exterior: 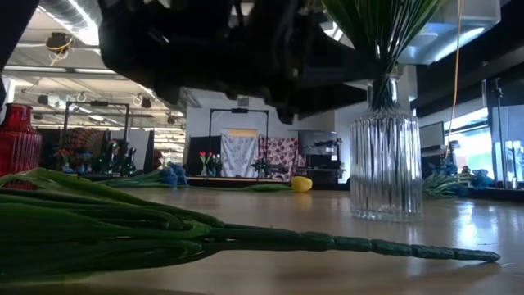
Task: Sort flowers into vase by color
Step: Put the red flower into the transparent vase, then move the transparent vase to the center of the table
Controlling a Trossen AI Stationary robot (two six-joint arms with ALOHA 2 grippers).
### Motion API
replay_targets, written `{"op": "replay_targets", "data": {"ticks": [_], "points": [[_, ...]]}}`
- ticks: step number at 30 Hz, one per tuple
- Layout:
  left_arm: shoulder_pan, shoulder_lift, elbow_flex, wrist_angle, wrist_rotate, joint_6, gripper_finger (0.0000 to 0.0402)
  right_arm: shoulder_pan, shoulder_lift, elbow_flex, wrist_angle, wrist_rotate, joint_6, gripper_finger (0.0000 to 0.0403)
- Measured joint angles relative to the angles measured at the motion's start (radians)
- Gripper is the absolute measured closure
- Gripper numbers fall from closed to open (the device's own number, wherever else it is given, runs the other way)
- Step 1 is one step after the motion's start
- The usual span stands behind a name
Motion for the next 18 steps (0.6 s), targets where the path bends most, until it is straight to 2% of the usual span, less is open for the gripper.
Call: {"op": "replay_targets", "data": {"ticks": [6,11,14,18], "points": [[0.003,0.056,0.035,0.039,0.046,0.0,0.0136,0.0,0.0,0.0,-0.006,0.0,0.002,0.0086],[0.004,0.071,0.064,0.054,0.022,-0.003,0.0141,0.0,0.0,0.0,-0.007,0.0,0.002,0.0086],[0.004,0.071,0.069,0.052,0.011,-0.003,0.0168,0.0,0.0,0.0,-0.007,0.0,0.002,0.0086],[0.002,0.071,0.069,0.039,0.01,-0.004,0.0223,0.0,0.0,0.0,-0.007,0.0,0.002,0.0086]]}}
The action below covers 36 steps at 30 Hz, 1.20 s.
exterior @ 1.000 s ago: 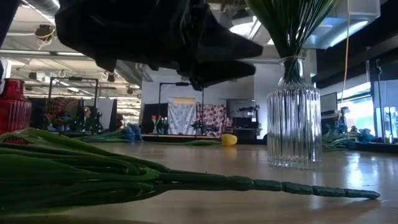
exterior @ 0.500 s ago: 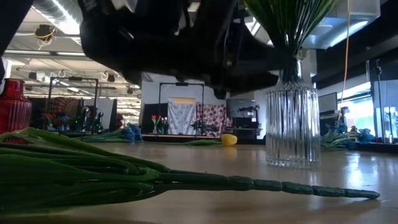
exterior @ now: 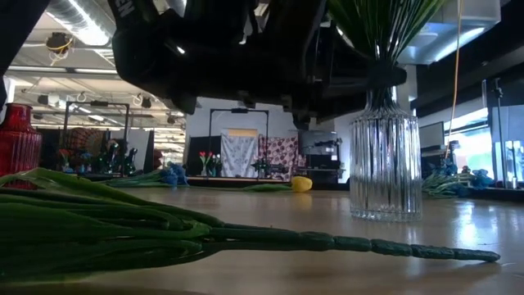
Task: Sort flowers into vase by color
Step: Move the transparent vase to the center of the table
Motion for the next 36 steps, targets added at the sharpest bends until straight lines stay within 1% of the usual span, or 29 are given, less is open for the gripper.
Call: {"op": "replay_targets", "data": {"ticks": [4,6,14,17,22,25,27,31,33,36], "points": [[-0.002,0.0,0.0,-0.011,-0.005,0.004,0.0276,0.0,0.0,0.0,0.0,0.001,0.0,0.0086],[-0.003,0.0,0.0,-0.011,-0.03,0.01,0.0288,0.0,0.0,0.0,0.0,0.001,0.0,0.0086],[-0.004,-0.02,-0.01,-0.041,-0.051,0.031,0.0288,0.001,0.0,0.0,-0.018,0.0,0.019,0.0086],[-0.012,-0.042,-0.058,-0.02,-0.091,0.031,0.0288,0.002,-0.003,0.0,-0.026,-0.011,0.027,0.0086],[-0.024,-0.135,-0.198,0.015,-0.14,0.035,0.0288,0.001,-0.018,0.001,-0.023,-0.021,0.034,0.0086],[-0.024,-0.19,-0.267,0.012,-0.196,0.055,0.0288,0.001,-0.022,0.001,0.002,-0.006,0.025,0.0086],[-0.023,-0.219,-0.3,0.012,-0.215,0.061,0.0288,0.0,-0.022,0.001,0.052,0.0,0.018,0.0086],[-0.023,-0.244,-0.327,0.014,-0.228,0.066,0.0288,-0.001,-0.019,0.002,0.093,0.009,-0.007,0.0086],[-0.028,-0.244,-0.327,0.028,-0.227,0.074,0.0288,-0.009,0.001,0.002,0.095,0.044,-0.007,0.0086],[-0.029,-0.244,-0.327,0.045,-0.227,0.075,0.0288,-0.025,0.054,0.001,0.11,0.059,-0.023,0.0086]]}}
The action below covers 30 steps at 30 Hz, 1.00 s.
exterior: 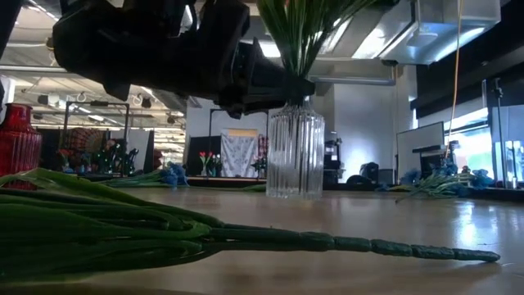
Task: Sort flowers into vase by color
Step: Move the transparent vase to the center of the table
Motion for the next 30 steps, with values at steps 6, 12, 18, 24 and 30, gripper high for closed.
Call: {"op": "replay_targets", "data": {"ticks": [6,12,18,24,30], "points": [[-0.002,0.0,-0.001,-0.001,-0.01,0.007,0.0288,-0.007,0.076,0.033,0.035,0.14,-0.139,0.0086],[-0.02,-0.014,-0.061,0.026,-0.101,0.037,0.0288,-0.008,0.078,0.041,0.104,0.195,-0.081,0.0096],[-0.005,-0.09,-0.161,0.084,-0.119,0.036,0.0288,-0.022,0.118,0.04,0.182,0.181,0.002,0.0187],[-0.003,-0.131,-0.196,0.084,-0.118,0.036,0.0288,-0.07,0.179,0.04,0.354,0.109,0.114,0.0293],[-0.003,-0.132,-0.209,0.08,-0.134,0.037,0.0288,-0.12,0.222,0.04,0.424,0.091,0.231,0.0343]]}}
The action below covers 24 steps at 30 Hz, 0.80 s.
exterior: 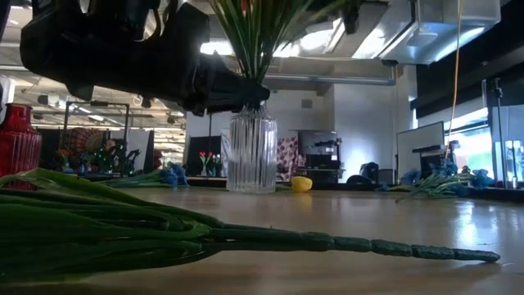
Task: Sort flowers into vase by color
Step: Move the transparent vase to the center of the table
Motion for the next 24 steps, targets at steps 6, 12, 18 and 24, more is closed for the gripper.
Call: {"op": "replay_targets", "data": {"ticks": [6,12,18,24], "points": [[0.012,-0.062,-0.077,0.027,-0.012,0.008,0.0288,-0.059,0.023,0.0,0.069,0.003,0.074,0.0318],[0.054,-0.153,-0.196,0.06,-0.015,-0.009,0.0288,-0.087,0.028,0.0,0.088,0.003,0.068,0.0278],[0.109,-0.148,-0.21,0.057,0.031,-0.014,0.0288,-0.121,-0.007,0.0,0.108,0.026,-0.005,0.0227],[0.169,-0.146,-0.187,0.082,0.08,-0.012,0.0288,-0.118,-0.147,0.0,0.073,0.14,-0.134,0.018]]}}
